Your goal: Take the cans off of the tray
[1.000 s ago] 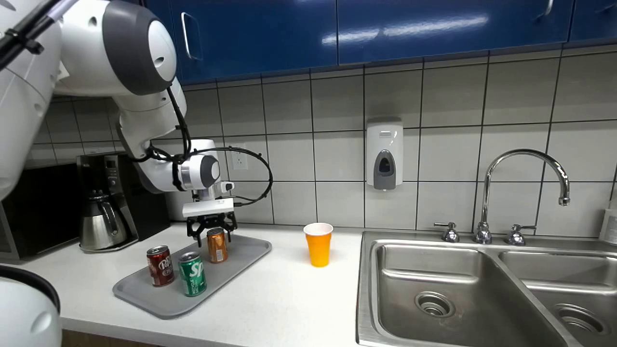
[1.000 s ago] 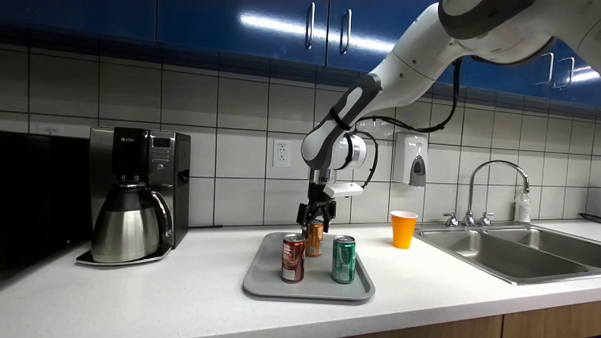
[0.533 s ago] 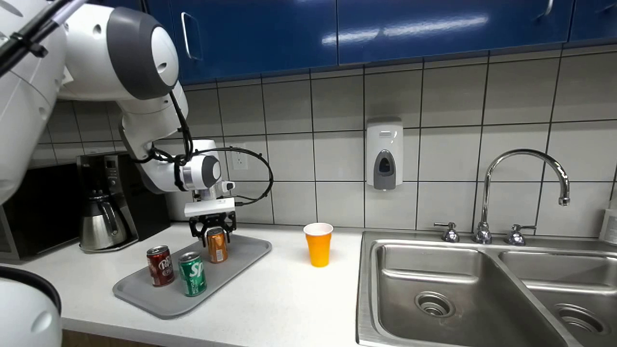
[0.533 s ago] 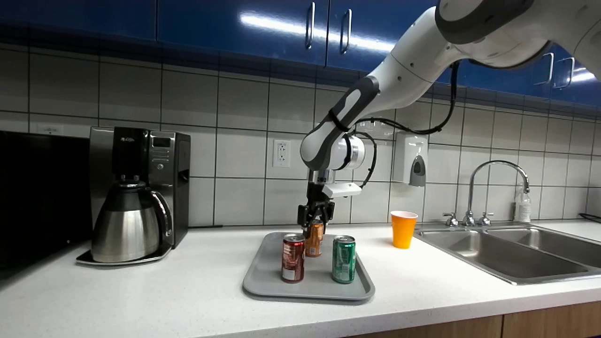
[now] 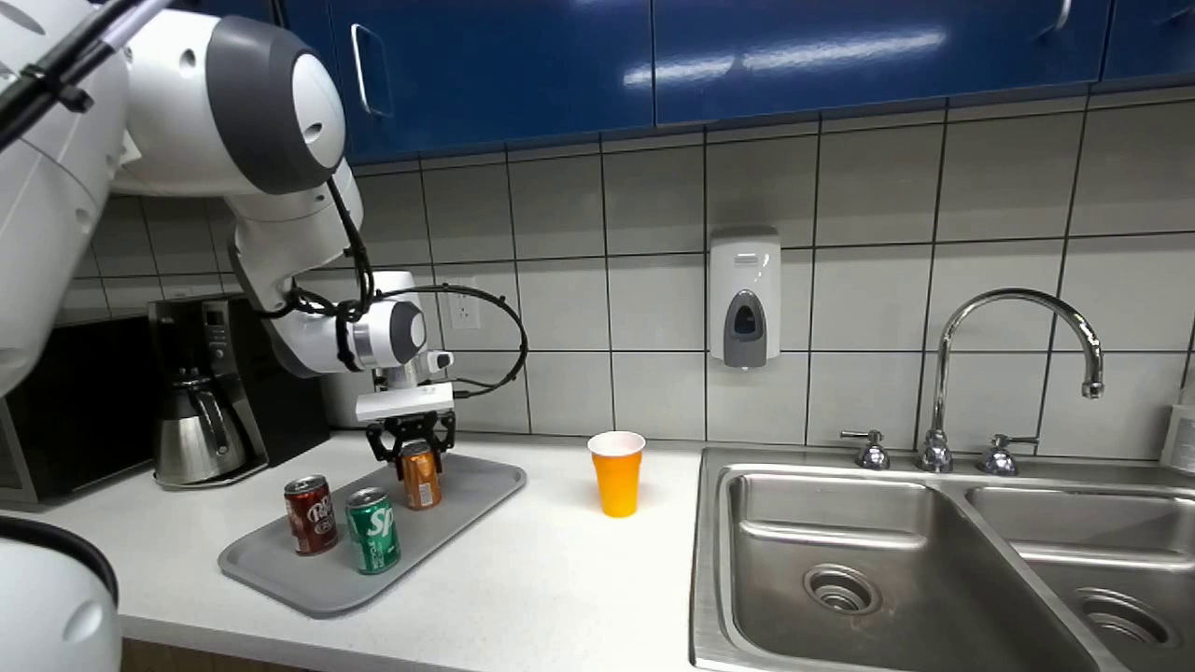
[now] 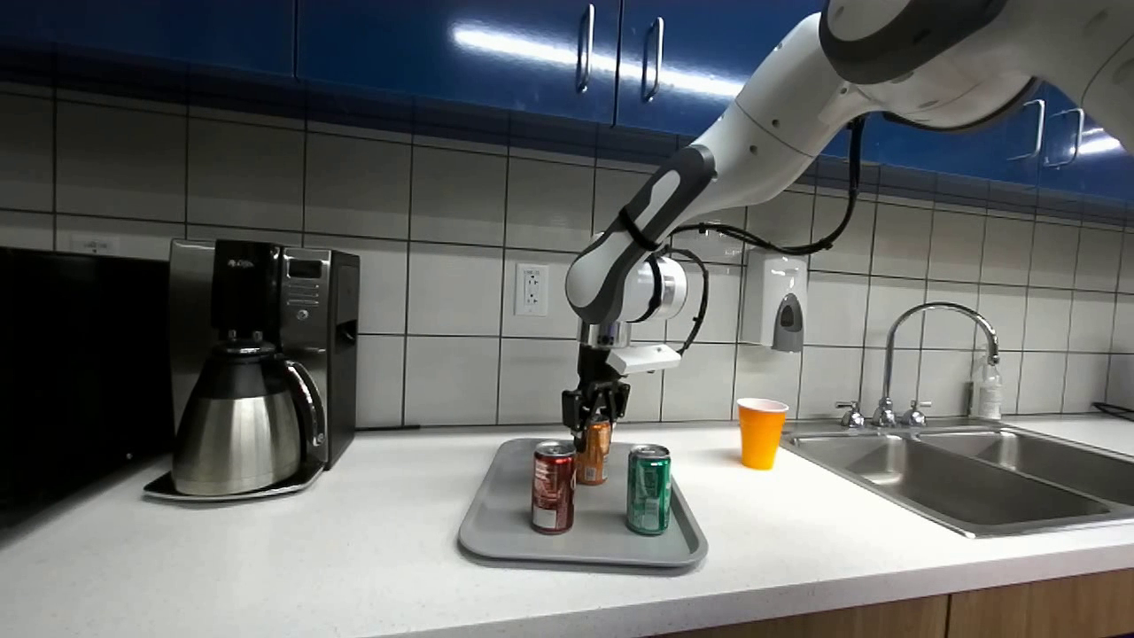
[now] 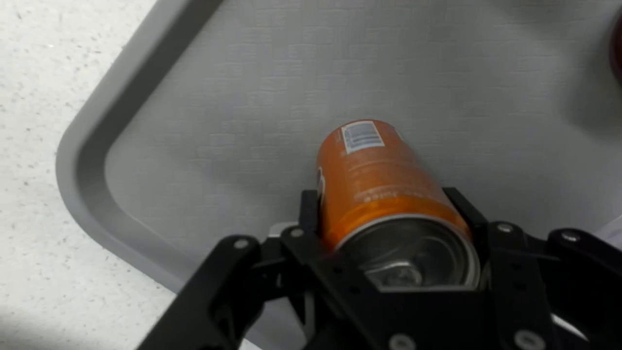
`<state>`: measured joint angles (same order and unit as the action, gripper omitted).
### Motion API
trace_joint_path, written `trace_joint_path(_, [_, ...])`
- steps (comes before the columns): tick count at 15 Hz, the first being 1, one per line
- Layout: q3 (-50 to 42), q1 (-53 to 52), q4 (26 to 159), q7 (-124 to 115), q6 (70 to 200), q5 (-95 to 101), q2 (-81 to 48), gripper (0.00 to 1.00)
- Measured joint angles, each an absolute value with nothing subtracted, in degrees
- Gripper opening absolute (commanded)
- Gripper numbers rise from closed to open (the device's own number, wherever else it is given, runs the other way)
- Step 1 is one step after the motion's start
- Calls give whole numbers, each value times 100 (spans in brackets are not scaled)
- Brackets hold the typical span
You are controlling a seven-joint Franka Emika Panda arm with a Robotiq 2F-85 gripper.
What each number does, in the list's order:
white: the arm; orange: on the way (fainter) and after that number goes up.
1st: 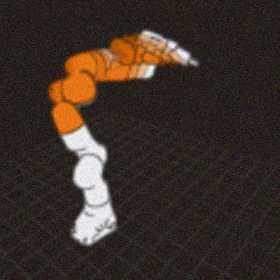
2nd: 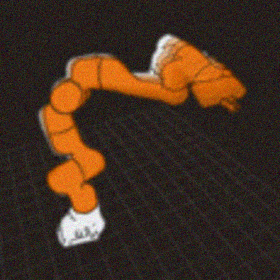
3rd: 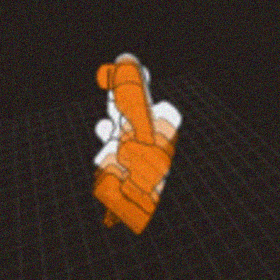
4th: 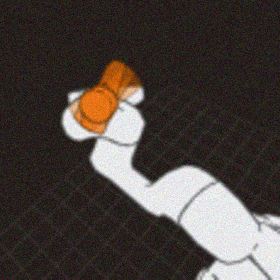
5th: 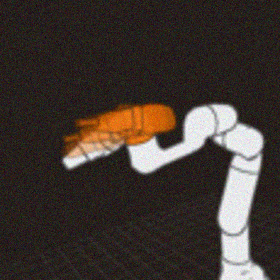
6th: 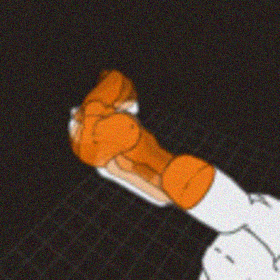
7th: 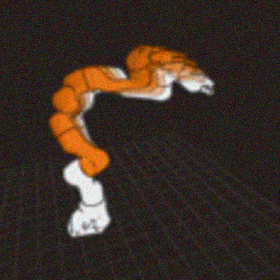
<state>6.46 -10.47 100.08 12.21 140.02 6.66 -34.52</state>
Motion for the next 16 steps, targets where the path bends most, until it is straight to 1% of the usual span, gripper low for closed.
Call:
trace_joint_path(9, [478, -1060, 10089, 908, 14096, 696, -3291, 38])
trace_joint_path(16, [241, -1055, 10622, 479, 14313, 697, -2804, 38])
